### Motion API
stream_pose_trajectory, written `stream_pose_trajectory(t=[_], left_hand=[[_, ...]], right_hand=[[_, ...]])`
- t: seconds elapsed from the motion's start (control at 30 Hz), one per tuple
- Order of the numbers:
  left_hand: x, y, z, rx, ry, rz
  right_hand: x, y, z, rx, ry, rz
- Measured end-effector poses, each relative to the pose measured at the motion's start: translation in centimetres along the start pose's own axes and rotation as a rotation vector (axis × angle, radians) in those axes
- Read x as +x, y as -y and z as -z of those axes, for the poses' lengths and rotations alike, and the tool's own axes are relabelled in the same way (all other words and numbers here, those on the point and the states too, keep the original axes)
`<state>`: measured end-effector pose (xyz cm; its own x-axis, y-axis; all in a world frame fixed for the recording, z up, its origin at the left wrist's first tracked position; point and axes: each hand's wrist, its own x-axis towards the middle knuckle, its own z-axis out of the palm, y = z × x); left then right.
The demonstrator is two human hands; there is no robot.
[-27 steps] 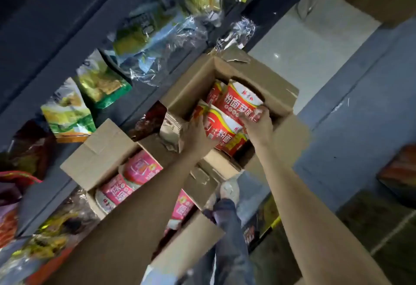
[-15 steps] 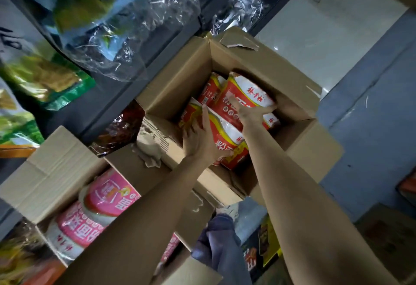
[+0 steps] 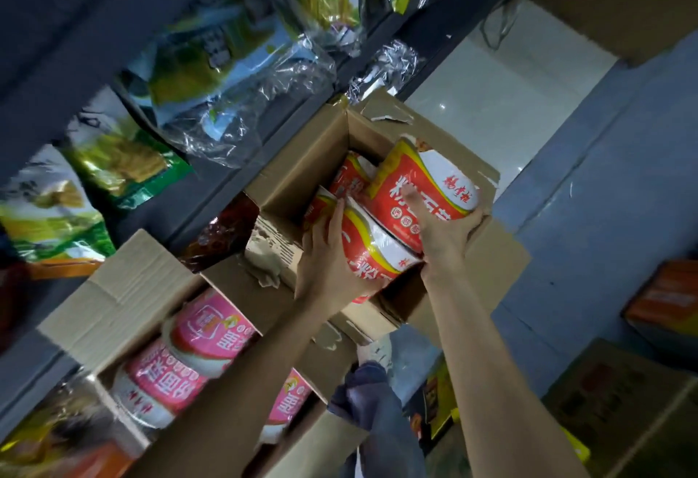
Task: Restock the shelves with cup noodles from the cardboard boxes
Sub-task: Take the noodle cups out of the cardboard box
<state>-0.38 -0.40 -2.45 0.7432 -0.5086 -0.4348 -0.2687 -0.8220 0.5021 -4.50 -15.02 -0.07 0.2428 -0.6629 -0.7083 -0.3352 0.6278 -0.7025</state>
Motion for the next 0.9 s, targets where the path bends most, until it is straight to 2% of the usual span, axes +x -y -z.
stream_pose_trajectory(t=[0.13, 0.27, 0.4, 0.53, 0.63, 0.77, 0.83, 0.9], left_hand=[[-4.1, -2.5, 5.5, -0.077, -0.117, -0.103], [-6.5, -4.4, 11.8, -0.081, -0.32, -0.159], [-7.5, -7.1, 17.6, 0.013, -0.497, -0.279], [-9.2, -10.8, 21.8, 0.025, -0.662, -0.299], [-10.4, -12.7, 25.0, -0.107, -0.793, -0.229], [-9.5, -12.4, 27.9, -0.484, -0.958, -0.056], [-7.8, -11.4, 28.7, -0.636, -1.044, -0.03], [-5.3, -10.2, 29.2, -0.688, -1.11, -0.045]], right_hand=[[-6.8, 3.3, 1.3, 0.011, 0.085, 0.161], [-11.2, 6.8, 1.4, 0.08, 0.181, 0.256], [-13.5, 11.2, 1.1, 0.151, 0.369, 0.309], [-15.5, 17.2, 1.0, 0.15, 0.55, 0.387], [-17.4, 22.1, 0.4, 0.159, 0.624, 0.503], [-18.5, 27.1, -1.8, 0.13, 0.681, 0.656], [-17.9, 28.2, -3.2, 0.072, 0.692, 0.761], [-16.7, 28.6, -5.1, 0.018, 0.712, 0.834]])
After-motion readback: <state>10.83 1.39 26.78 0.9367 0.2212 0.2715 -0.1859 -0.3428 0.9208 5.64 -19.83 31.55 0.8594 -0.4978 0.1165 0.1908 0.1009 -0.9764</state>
